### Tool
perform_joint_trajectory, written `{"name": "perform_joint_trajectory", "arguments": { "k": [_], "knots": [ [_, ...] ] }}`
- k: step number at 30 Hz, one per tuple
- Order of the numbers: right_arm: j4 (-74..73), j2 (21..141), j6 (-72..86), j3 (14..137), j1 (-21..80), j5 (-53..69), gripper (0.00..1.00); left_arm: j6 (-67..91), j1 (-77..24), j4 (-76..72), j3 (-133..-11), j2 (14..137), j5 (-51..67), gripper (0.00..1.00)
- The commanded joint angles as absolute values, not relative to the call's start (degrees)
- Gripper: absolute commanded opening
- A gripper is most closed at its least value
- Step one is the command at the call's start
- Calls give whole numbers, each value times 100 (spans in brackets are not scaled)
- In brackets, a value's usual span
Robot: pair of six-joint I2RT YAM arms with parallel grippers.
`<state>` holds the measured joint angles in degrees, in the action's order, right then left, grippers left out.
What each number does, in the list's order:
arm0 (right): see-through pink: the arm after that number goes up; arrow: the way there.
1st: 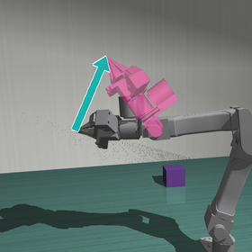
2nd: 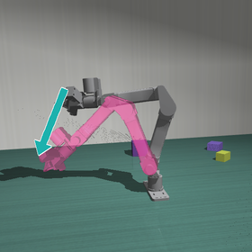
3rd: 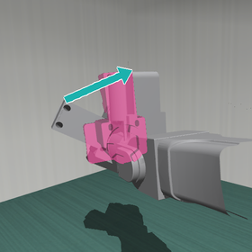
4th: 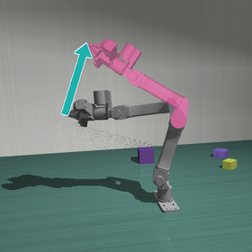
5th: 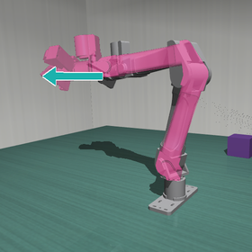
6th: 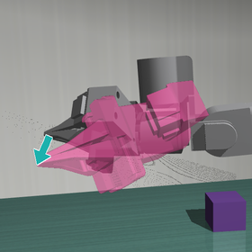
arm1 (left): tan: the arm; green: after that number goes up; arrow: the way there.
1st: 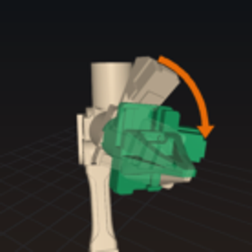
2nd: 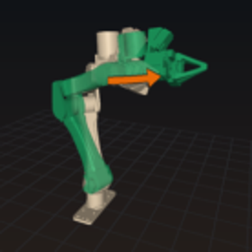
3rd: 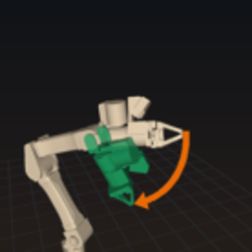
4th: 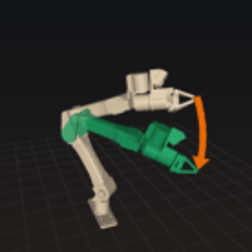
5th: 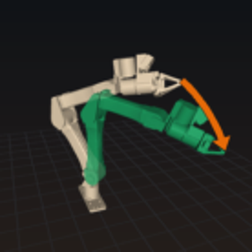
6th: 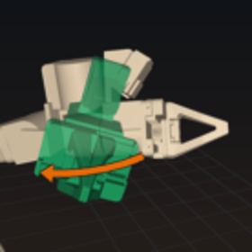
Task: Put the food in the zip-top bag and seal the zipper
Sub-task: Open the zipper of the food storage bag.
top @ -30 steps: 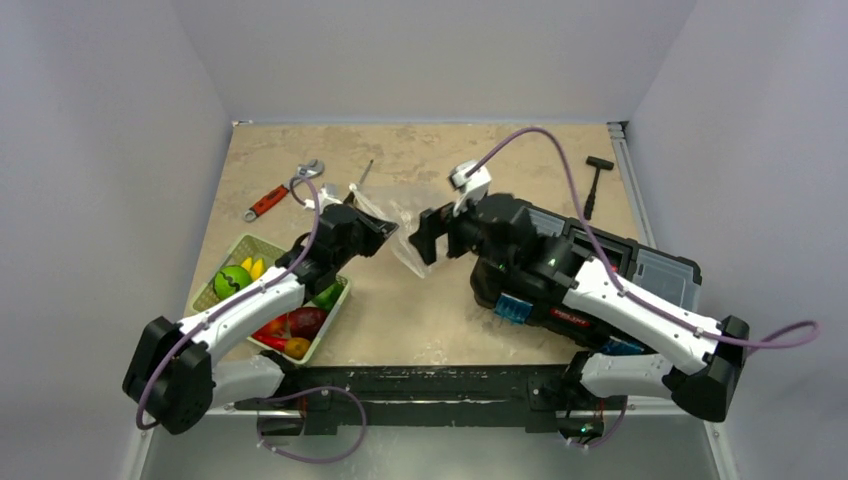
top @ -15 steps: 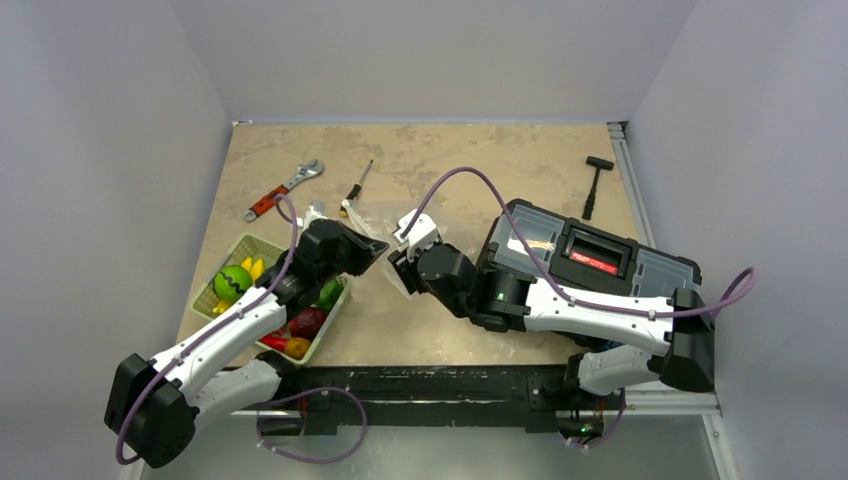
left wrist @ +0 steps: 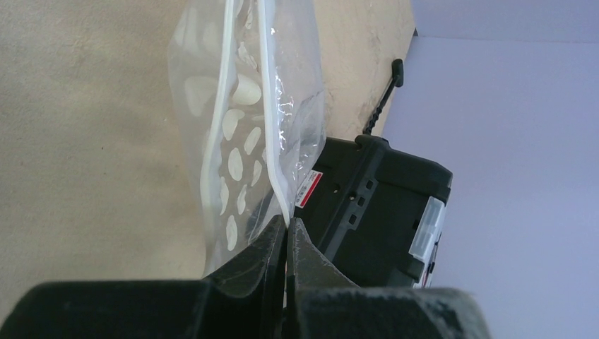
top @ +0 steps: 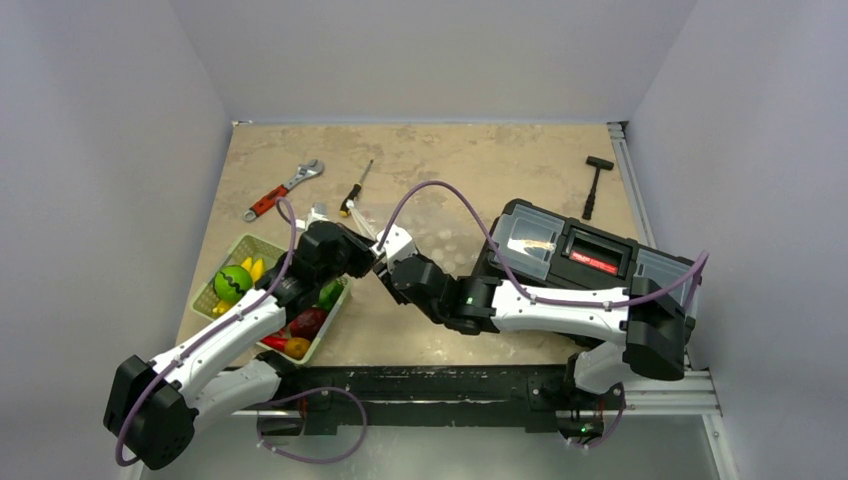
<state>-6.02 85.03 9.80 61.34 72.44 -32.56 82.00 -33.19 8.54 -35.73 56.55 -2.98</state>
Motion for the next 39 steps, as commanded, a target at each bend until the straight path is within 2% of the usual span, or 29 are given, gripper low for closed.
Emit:
{"name": "perform_joint_trajectory", "arguments": {
  "k": [1,10,13,16,18,19,20,22,24,25,27,30,35,39],
  "knots": [
    [-213,8487,1028,5994,7379,-4003,37,8307,-3323,661,-3568,5618,-97,0],
    [33,8999,1091,5960,7588,-5062,34,8454,-3322,704,-3472,5529,-131,0],
    [381,9111,1017,5855,7666,-5351,26,8455,-3325,744,-3464,5474,-130,0],
    [638,9105,1095,5707,7665,-5444,0,8367,-3320,774,-3452,5384,-133,0],
    [844,8990,1142,5565,7664,-5257,0,7853,-3230,835,-3519,5299,-43,0],
    [970,8928,1164,5503,7660,-5146,0,7491,-3093,999,-3631,5239,167,12],
    [1046,8864,1191,5453,7664,-5059,0,7188,-2984,1278,-3776,5189,254,32],
    [1088,8749,1263,5428,7651,-4868,0,6666,-2819,1838,-4073,5045,264,60],
    [1071,8681,1393,5459,7639,-4588,0,6220,-2698,2137,-4242,4859,353,82],
    [1045,8651,1472,5487,7625,-4473,0,6047,-2638,2204,-4283,4728,443,90],
    [985,8611,1625,5537,7569,-4257,0,5761,-2529,2388,-4369,4481,521,97],
    [941,8536,1717,5575,7449,-3993,0,5163,-2470,3029,-4773,4173,360,100],
    [789,8351,1993,5633,7208,-3699,0,4596,-2469,4515,-5576,3940,-426,98],
    [866,8125,2192,5566,6966,-3252,0,4792,-2469,4482,-5252,3675,-343,91]
  ]
}}
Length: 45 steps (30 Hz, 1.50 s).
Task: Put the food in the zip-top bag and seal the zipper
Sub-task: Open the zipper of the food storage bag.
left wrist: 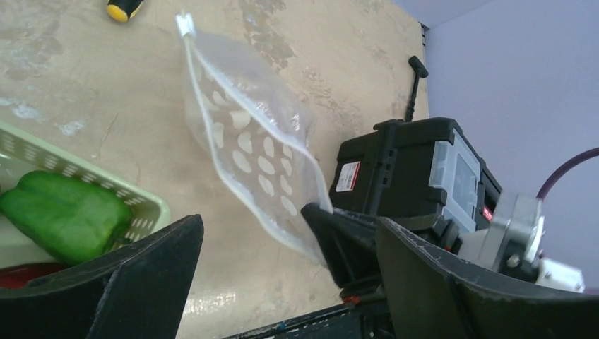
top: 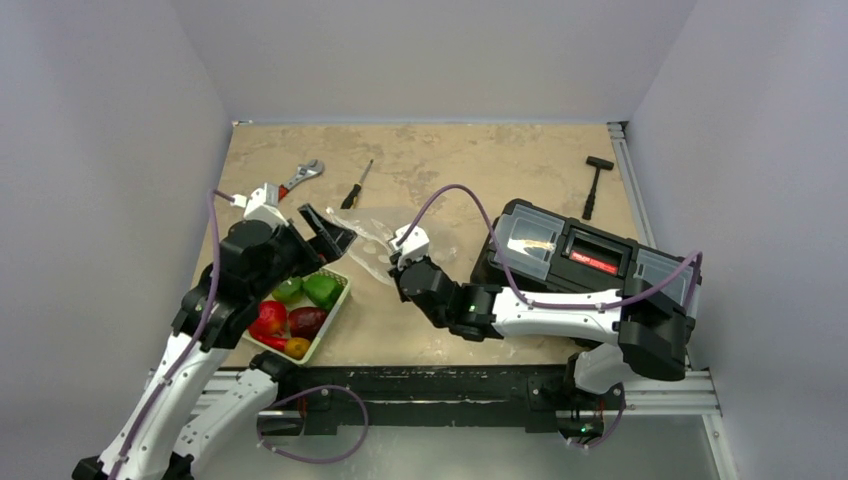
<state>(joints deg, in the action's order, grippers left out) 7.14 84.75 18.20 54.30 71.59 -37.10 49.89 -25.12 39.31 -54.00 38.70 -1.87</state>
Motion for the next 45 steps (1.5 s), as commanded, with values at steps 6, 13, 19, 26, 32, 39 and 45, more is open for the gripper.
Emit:
{"name": "perform_joint_trajectory", "arguments": {
  "k": [6,13,19,26,32,39,45],
  "knots": [
    [979,7986,2108,5505,6946,-3065,0,5950,-2470,3348,-4195,3739,422,93],
    [926,8018,2072,5461,6943,-3023,0,6476,-2469,2457,-3937,4306,789,81],
    [898,8029,2090,5392,6943,-3035,0,6739,-2470,2114,-3674,4247,726,66],
    [738,8084,2033,5484,6943,-3211,0,6567,-2465,2258,-3883,4573,522,47],
    [529,8100,2048,5575,6942,-3284,0,6173,-2470,2449,-4174,4822,418,29],
    [47,8449,1806,6039,6939,-3709,12,6212,-2465,2034,-4006,5047,912,0],
    [-499,9064,1272,6830,6941,-4179,24,6416,-2470,1666,-3828,5148,1367,0]
  ]
}}
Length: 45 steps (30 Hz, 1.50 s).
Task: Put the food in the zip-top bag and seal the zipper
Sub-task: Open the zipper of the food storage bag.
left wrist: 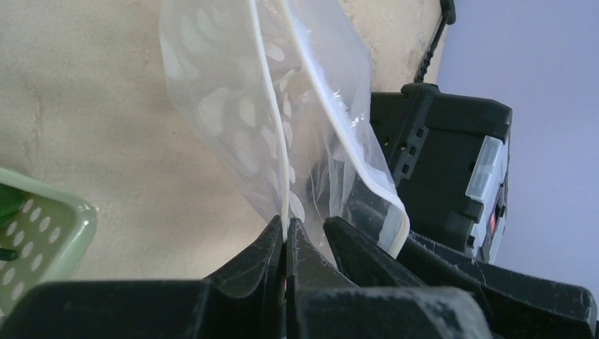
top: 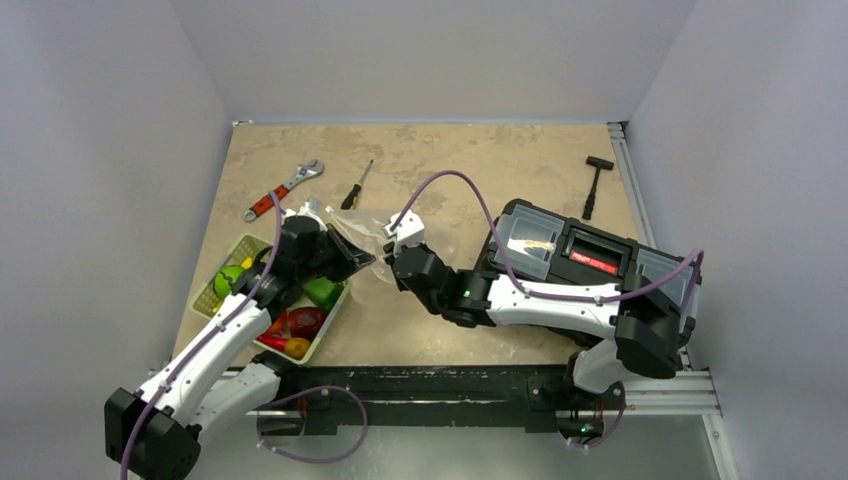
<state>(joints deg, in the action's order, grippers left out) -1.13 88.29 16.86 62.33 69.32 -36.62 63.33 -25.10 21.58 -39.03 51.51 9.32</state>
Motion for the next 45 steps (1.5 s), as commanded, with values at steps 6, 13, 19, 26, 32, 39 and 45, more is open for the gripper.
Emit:
{"name": "perform_joint_trajectory", "arguments": {
  "k": [6,13,19,26,32,39,45],
  "knots": [
    [-327,9483,424,7239,6943,-4647,28,6262,-2465,1653,-3733,5002,1372,0],
    [-141,9708,176,7460,6922,-5139,14,5625,-2462,2187,-3875,5043,1159,0],
    [316,9523,37,7237,6653,-5167,0,5211,-2395,2698,-3924,5184,880,0],
    [524,9062,-205,7005,6053,-4794,0,4839,-2276,3136,-4160,5237,585,0],
    [655,8658,-162,6735,5957,-4210,0,4861,-2215,2853,-4051,5389,985,0],
    [439,8733,-35,6775,5959,-3952,0,4863,-2206,2843,-4230,5404,1131,33],
    [545,8701,-142,6667,5959,-3643,0,4729,-2207,3033,-4467,5266,1440,75]
  ]
}}
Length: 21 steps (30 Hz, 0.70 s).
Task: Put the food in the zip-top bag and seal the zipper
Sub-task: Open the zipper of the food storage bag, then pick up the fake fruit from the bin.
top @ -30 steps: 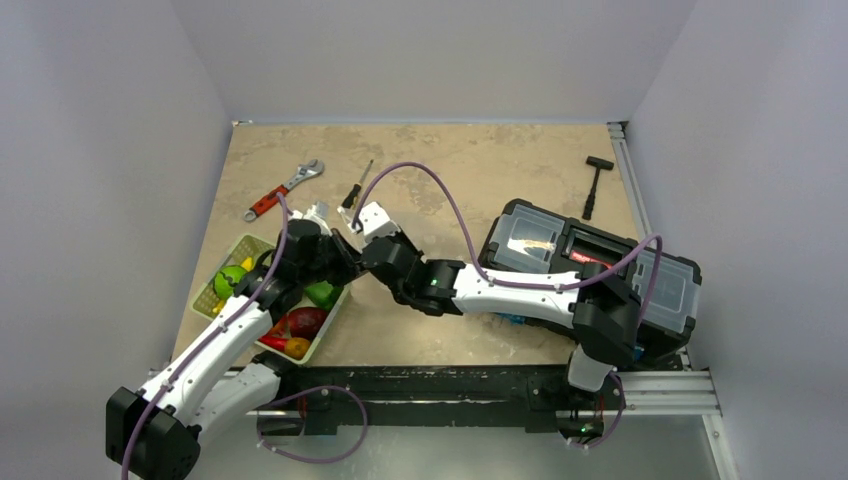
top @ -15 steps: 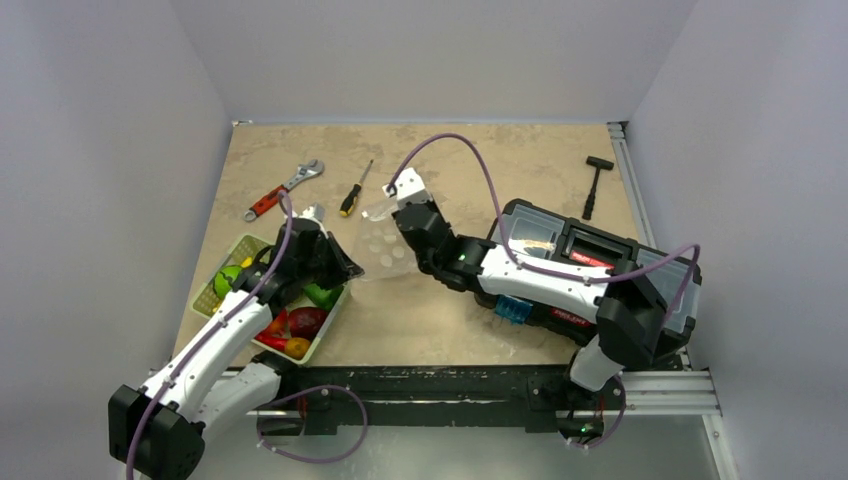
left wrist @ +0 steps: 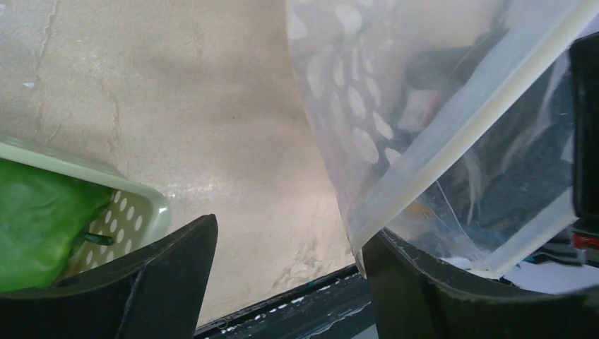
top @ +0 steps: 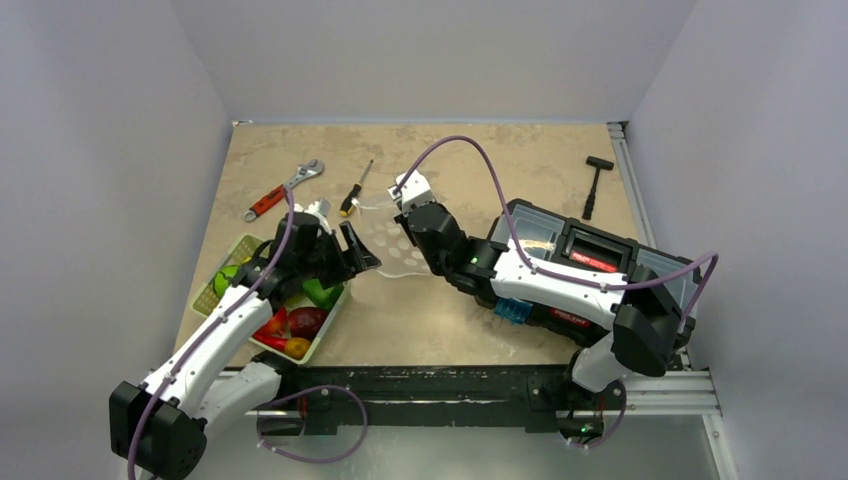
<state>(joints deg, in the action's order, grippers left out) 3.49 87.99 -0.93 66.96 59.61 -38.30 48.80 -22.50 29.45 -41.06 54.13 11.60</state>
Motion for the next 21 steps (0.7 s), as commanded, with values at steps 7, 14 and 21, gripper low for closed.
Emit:
{"name": "perform_joint_trajectory", "arguments": {
  "k": [7,14,21],
  "knots": [
    [491,8730,-73,6611,5959,-3615,0,4631,-2211,3339,-4610,4779,1694,97],
    [551,8749,-35,6514,5959,-3486,0,4215,-2204,4810,-5115,4144,912,98],
    [657,8797,173,6371,5959,-3411,0,4434,-2206,6413,-5281,3761,-1227,98]
  ]
}}
